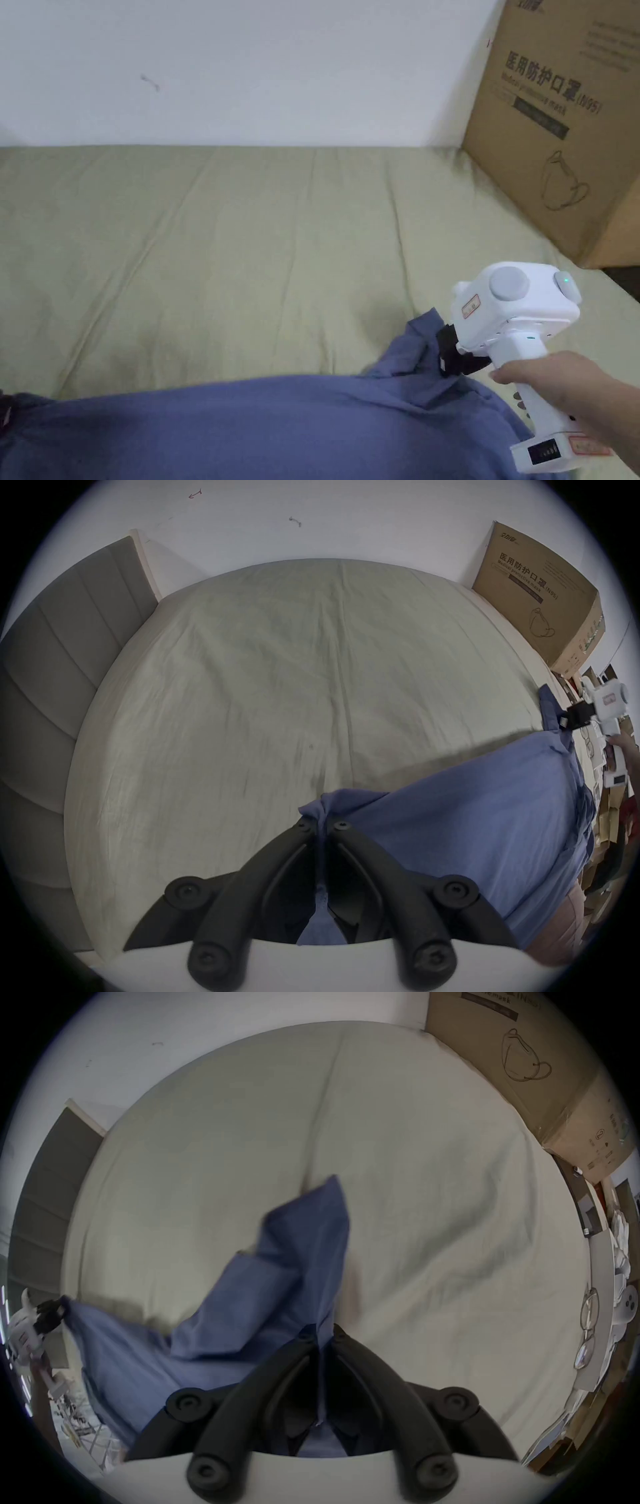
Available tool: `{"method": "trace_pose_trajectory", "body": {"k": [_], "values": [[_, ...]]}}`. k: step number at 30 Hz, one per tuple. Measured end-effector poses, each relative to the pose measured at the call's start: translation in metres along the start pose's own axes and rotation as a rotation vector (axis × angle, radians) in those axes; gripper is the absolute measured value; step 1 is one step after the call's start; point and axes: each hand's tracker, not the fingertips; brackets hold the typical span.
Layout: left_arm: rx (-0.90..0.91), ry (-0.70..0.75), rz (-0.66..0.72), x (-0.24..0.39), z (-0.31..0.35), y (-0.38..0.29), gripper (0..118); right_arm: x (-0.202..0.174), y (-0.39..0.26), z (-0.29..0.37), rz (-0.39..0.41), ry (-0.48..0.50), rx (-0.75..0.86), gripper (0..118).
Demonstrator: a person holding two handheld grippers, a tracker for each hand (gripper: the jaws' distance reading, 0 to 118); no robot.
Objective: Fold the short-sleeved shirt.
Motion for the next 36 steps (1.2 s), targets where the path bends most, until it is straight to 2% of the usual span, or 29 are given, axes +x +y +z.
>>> {"method": "trace_pose_trajectory", "body": {"k": [2, 4, 7, 10, 13, 15, 18, 22, 25, 26, 30, 32, 33, 34, 35, 36], "values": [[-0.001, 0.006, 0.021, -0.001, 0.000, -0.001, 3, -0.001, -0.009, 0.015, -0.002, 0.050, 0.035, 1], [0.022, 0.020, 0.041, -0.001, 0.003, -0.003, 3, 0.001, -0.013, 0.035, -0.029, -0.032, 0.172, 1], [0.128, 0.054, 0.090, -0.004, 0.015, -0.001, 3, 0.018, -0.014, 0.064, -0.120, -0.023, 0.341, 1], [0.216, 0.040, 0.110, -0.003, 0.030, 0.006, 3, 0.023, -0.018, 0.086, -0.203, 0.004, 0.412, 1], [0.300, 0.004, 0.090, -0.001, 0.046, 0.013, 3, 0.018, -0.023, 0.105, -0.184, -0.046, 0.506, 1], [0.305, 0.002, 0.072, 0.001, 0.055, 0.015, 3, 0.016, -0.032, 0.118, -0.164, -0.041, 0.556, 1], [0.305, -0.009, 0.053, 0.002, 0.067, 0.007, 3, 0.015, -0.059, 0.131, -0.147, -0.016, 0.552, 1], [0.305, -0.073, 0.057, 0.002, 0.090, -0.042, 3, 0.024, -0.144, 0.144, -0.149, 0.000, 0.546, 1], [0.259, -0.125, 0.077, 0.004, 0.108, -0.100, 3, 0.035, -0.221, 0.148, -0.097, 0.001, 0.484, 1], [0.224, -0.145, 0.079, 0.006, 0.112, -0.124, 3, 0.040, -0.249, 0.148, -0.106, 0.020, 0.455, 1], [0.110, -0.194, 0.092, 0.013, 0.106, -0.190, 3, 0.051, -0.309, 0.119, -0.131, -0.024, 0.349, 1], [0.065, -0.176, 0.091, 0.016, 0.092, -0.212, 6, 0.060, -0.316, 0.099, -0.213, 0.023, 0.332, 2], [0.062, -0.180, 0.092, 0.017, 0.088, -0.217, 15, 0.062, -0.314, 0.092, -0.238, 0.025, 0.339, 3], [0.071, -0.179, 0.090, 0.017, 0.087, -0.221, 36, 0.061, -0.312, 0.090, -0.251, 0.023, 0.353, 10], [0.083, -0.170, 0.091, 0.015, 0.087, -0.222, 75, 0.058, -0.310, 0.091, -0.245, 0.020, 0.366, 40], [0.093, -0.168, 0.103, 0.012, 0.090, -0.220, 103, 0.054, -0.307, 0.095, -0.241, -0.003, 0.387, 68]]}}
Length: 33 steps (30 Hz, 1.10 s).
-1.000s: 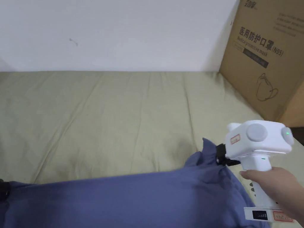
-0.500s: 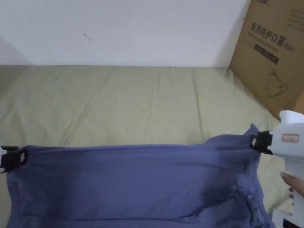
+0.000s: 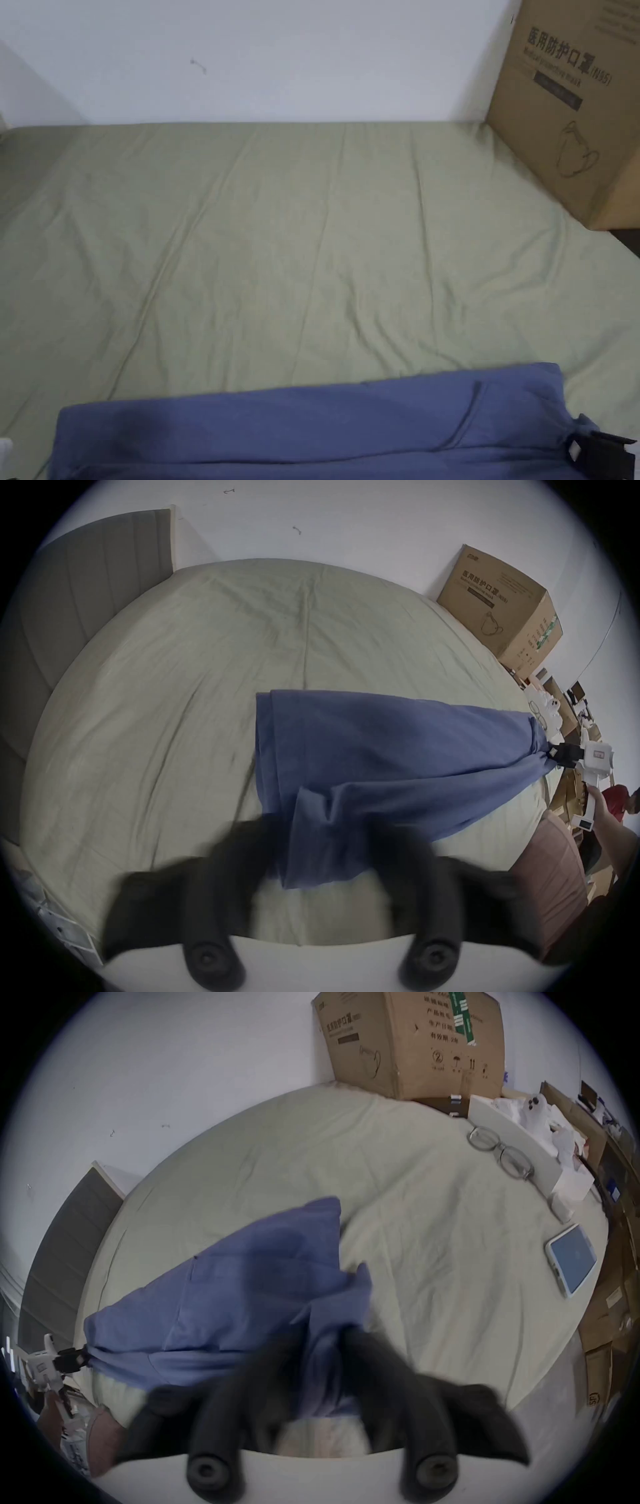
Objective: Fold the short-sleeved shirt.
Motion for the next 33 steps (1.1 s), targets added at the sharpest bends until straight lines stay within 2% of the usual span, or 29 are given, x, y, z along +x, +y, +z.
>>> {"method": "trace_pose_trajectory", "body": {"k": [1, 2, 6, 10, 12, 13, 14, 15, 16, 17, 18, 19, 20, 23, 30, 33], "values": [[0.005, 0.000, 0.016, 0.001, 0.004, 0.004, 115, -0.005, 0.006, 0.004, 0.025, -0.028, 0.016, 87], [0.023, 0.001, 0.026, 0.003, 0.013, 0.009, 115, -0.011, 0.012, 0.013, 0.056, -0.036, 0.035, 89], [0.222, -0.016, -0.008, 0.036, 0.065, 0.041, 115, -0.047, 0.038, 0.077, 0.127, 0.029, 0.239, 89], [0.534, -0.020, -0.008, 0.084, 0.124, 0.050, 115, -0.092, 0.029, 0.156, 0.135, 0.134, 0.673, 89], [0.772, 0.035, 0.007, 0.109, 0.150, 0.038, 114, -0.115, 0.009, 0.181, 0.170, 0.124, 0.903, 89], [0.878, 0.076, 0.015, 0.123, 0.161, 0.030, 113, -0.120, -0.003, 0.182, 0.212, 0.101, 0.994, 89], [0.975, 0.119, 0.013, 0.135, 0.168, 0.023, 111, -0.128, -0.012, 0.183, 0.254, 0.079, 1.019, 89], [1.042, 0.143, 0.002, 0.141, 0.170, 0.016, 107, -0.138, -0.018, 0.185, 0.222, 0.013, 0.960, 88], [1.095, 0.161, -0.025, 0.147, 0.170, 0.009, 101, -0.142, -0.025, 0.186, 0.196, 0.028, 0.945, 83], [1.148, 0.188, -0.048, 0.158, 0.171, 0.007, 81, -0.142, -0.032, 0.185, 0.194, 0.102, 0.959, 57], [1.103, 0.237, -0.030, 0.164, 0.170, 0.004, 55, -0.146, -0.038, 0.185, 0.214, 0.104, 0.973, 18], [1.082, 0.215, -0.031, 0.169, 0.168, 0.005, 19, -0.153, -0.041, 0.184, 0.267, 0.003, 0.991, 0], [1.057, 0.202, -0.045, 0.174, 0.166, 0.004, 0, -0.157, -0.044, 0.184, 0.299, -0.036, 1.013, 0], [1.000, 0.187, -0.076, 0.179, 0.164, 0.004, 0, -0.157, -0.038, 0.189, 0.302, 0.018, 0.978, 0], [1.020, 0.237, -0.029, 0.169, 0.177, 0.000, 0, -0.156, -0.034, 0.192, 0.277, -0.024, 0.998, 0], [0.984, 0.069, 0.114, 0.130, 0.194, 0.011, 0, -0.151, -0.029, 0.193, 0.268, 0.011, 0.940, 0]]}}
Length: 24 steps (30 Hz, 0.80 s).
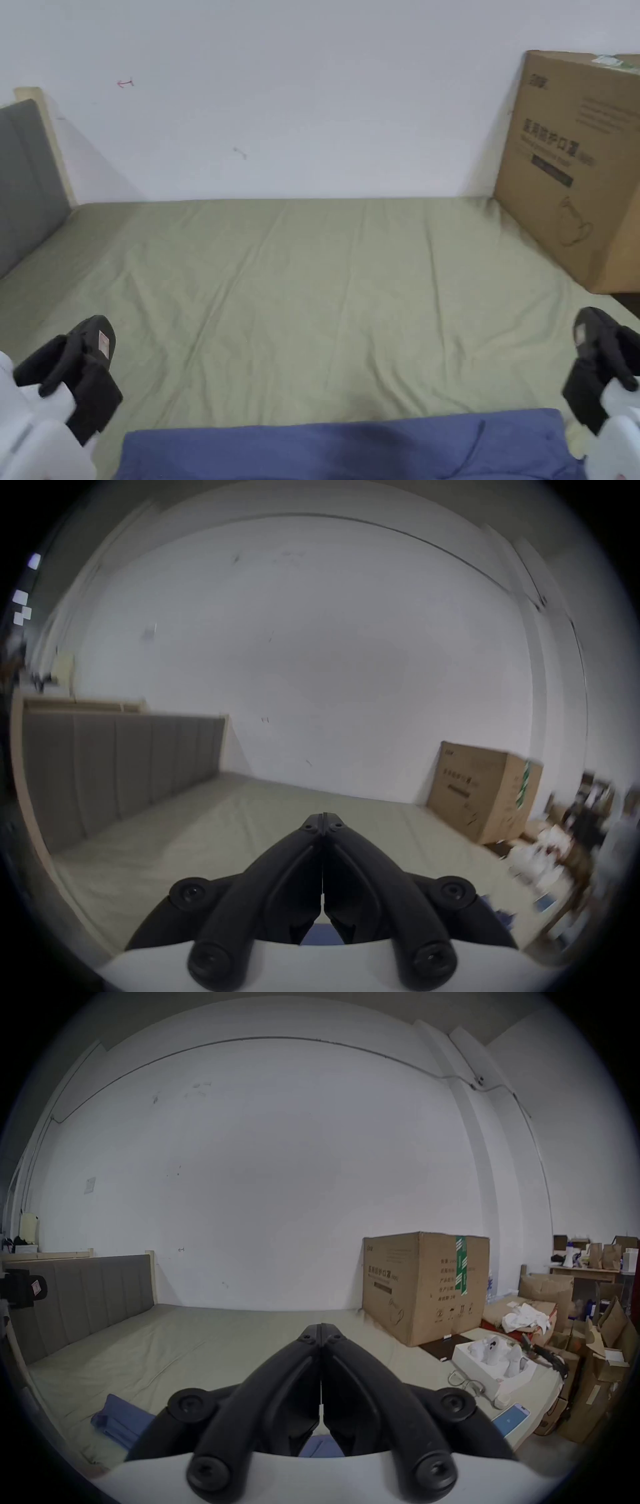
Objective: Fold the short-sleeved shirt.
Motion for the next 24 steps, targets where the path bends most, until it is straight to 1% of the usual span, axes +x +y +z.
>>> {"method": "trace_pose_trajectory", "body": {"k": [2, 3, 4, 5, 7, 8, 10, 11, 12, 13, 14, 15, 16, 17, 18, 19, 21, 23, 24], "values": [[-0.134, -0.012, 0.107, -0.042, -0.020, 0.013, 0, 0.004, 0.002, -0.001, 0.002, 0.014, -0.025, 0], [-0.268, -0.060, 0.199, -0.070, -0.039, 0.016, 0, 0.005, 0.003, -0.001, 0.005, 0.016, -0.049, 0], [-0.425, -0.124, 0.335, -0.101, -0.060, 0.011, 0, 0.007, 0.005, 0.000, -0.003, 0.018, -0.101, 0], [-0.570, -0.199, 0.488, -0.130, -0.082, -0.001, 0, 0.008, 0.006, 0.000, -0.028, 0.027, -0.146, 0], [-0.813, -0.360, 0.748, -0.171, -0.115, -0.035, 0, 0.010, 0.004, 0.000, -0.081, 0.077, -0.198, 0], [-0.854, -0.368, 0.763, -0.179, -0.121, -0.052, 0, 0.010, 0.003, -0.001, -0.084, 0.085, -0.218, 0], [-0.914, -0.335, 0.660, -0.197, -0.133, -0.076, 0, 0.005, 0.001, -0.007, -0.058, 0.064, -0.245, 0], [-0.927, -0.323, 0.631, -0.203, -0.136, -0.091, 0, 0.003, -0.001, -0.010, -0.057, 0.065, -0.244, 0], [-0.932, -0.320, 0.633, -0.214, -0.139, -0.105, 0, 0.002, -0.003, -0.011, -0.056, 0.061, -0.242, 0], [-0.928, -0.316, 0.705, -0.225, -0.142, -0.120, 7, -0.001, -0.005, -0.012, -0.054, 0.057, -0.235, 0], [-0.948, -0.296, 0.755, -0.234, -0.146, -0.133, 38, -0.003, -0.006, -0.013, -0.050, 0.056, -0.228, 0], [-0.942, -0.276, 0.787, -0.240, -0.146, -0.141, 77, -0.005, -0.006, -0.016, -0.051, 0.061, -0.226, 0], [-0.945, -0.280, 0.806, -0.244, -0.150, -0.155, 113, -0.007, -0.005, -0.017, -0.067, 0.081, -0.233, 0], [-0.950, -0.297, 0.820, -0.246, -0.152, -0.165, 116, -0.008, -0.005, -0.020, -0.085, 0.094, -0.241, 0], [-0.873, -0.328, 0.879, -0.252, -0.154, -0.175, 116, -0.008, -0.005, -0.025, -0.113, 0.102, -0.264, 0], [-0.917, -0.355, 0.928, -0.257, -0.155, -0.181, 118, -0.007, -0.006, -0.029, -0.118, 0.106, -0.278, 0], [-0.940, -0.413, 1.016, -0.259, -0.158, -0.202, 118, -0.007, -0.007, -0.036, -0.102, 0.098, -0.295, 0], [-0.911, -0.532, 1.074, -0.240, -0.159, -0.203, 118, -0.013, -0.008, -0.042, -0.077, 0.090, -0.313, 0], [-0.936, -0.579, 1.025, -0.235, -0.162, -0.206, 118, -0.016, -0.008, -0.044, -0.074, 0.095, -0.317, 0]]}}
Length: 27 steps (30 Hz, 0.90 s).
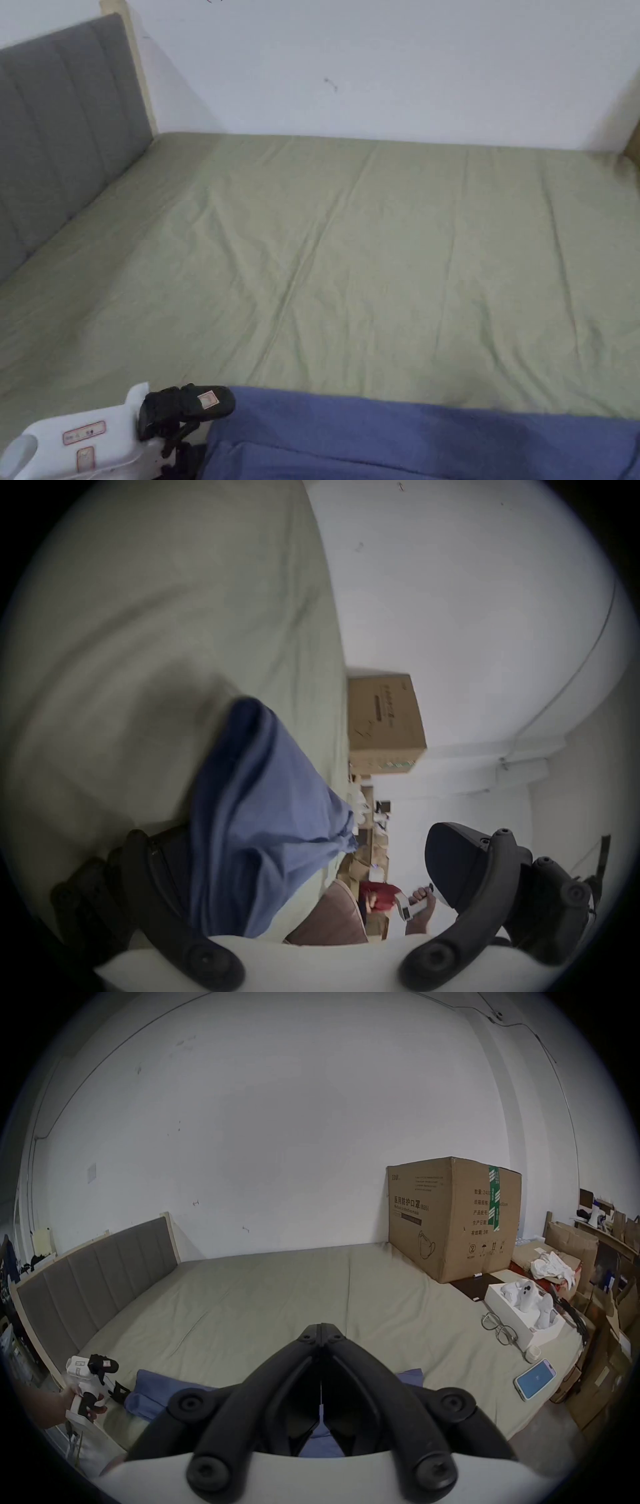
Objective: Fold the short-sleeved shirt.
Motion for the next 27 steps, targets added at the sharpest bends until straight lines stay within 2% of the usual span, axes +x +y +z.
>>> {"method": "trace_pose_trajectory", "body": {"k": [3, 4, 5, 6, 7, 9, 10, 12, 15, 16, 18, 19, 20, 21, 24, 27], "values": [[-0.029, -0.006, 0.016, -0.023, -0.016, 0.018, 118, -0.007, 0.000, -0.005, 0.002, 0.020, -0.017, 0], [-0.024, -0.008, 0.016, -0.026, -0.020, 0.021, 110, -0.011, 0.000, -0.006, 0.004, 0.028, -0.025, 0], [-0.005, 0.003, 0.014, -0.027, -0.019, 0.020, 78, -0.014, 0.000, -0.007, 0.006, 0.035, -0.032, 0], [0.027, 0.031, 0.002, -0.030, -0.018, 0.022, 23, -0.016, 0.000, -0.007, 0.008, 0.044, -0.038, 0], [0.055, 0.164, -0.036, -0.026, -0.027, 0.012, 5, -0.018, 0.000, -0.006, 0.012, 0.055, -0.044, 0], [0.077, 0.533, -0.097, -0.042, -0.024, 0.001, 5, -0.025, 0.000, -0.003, 0.021, 0.067, -0.046, 0], [0.084, 0.257, -0.106, -0.018, -0.031, -0.003, 5, -0.027, 0.000, -0.002, 0.029, 0.070, -0.046, 0], [0.041, 0.450, -0.192, 0.006, -0.027, -0.003, 5, -0.028, 0.001, 0.002, 0.035, 0.075, -0.047, 0], [0.091, 0.644, -0.373, 0.057, -0.018, -0.020, 5, -0.025, 0.000, 0.007, 0.024, 0.091, -0.045, 0], [0.096, 0.754, -0.467, 0.076, -0.016, -0.030, 5, -0.023, -0.001, 0.010, 0.021, 0.093, -0.040, 0], [0.133, 1.076, -0.688, 0.110, -0.021, -0.055, 5, -0.020, -0.005, 0.013, 0.016, 0.098, -0.035, 0], [0.140, 1.277, -0.771, 0.121, -0.025, -0.064, 5, -0.019, -0.007, 0.015, 0.018, 0.099, -0.037, 0], [0.142, 1.380, -0.790, 0.130, -0.033, -0.071, 5, -0.016, -0.010, 0.016, 0.022, 0.101, -0.040, 0], [0.148, 1.363, -0.790, 0.137, -0.033, -0.074, 5, -0.015, -0.013, 0.017, 0.025, 0.105, -0.044, 0], [0.161, 0.965, -0.599, 0.160, -0.056, -0.082, 5, -0.004, -0.020, 0.020, 0.028, 0.118, -0.055, 0], [0.040, 0.682, -0.428, 0.171, -0.117, -0.085, 6, 0.006, -0.021, 0.027, 0.017, 0.115, -0.050, 0]]}}
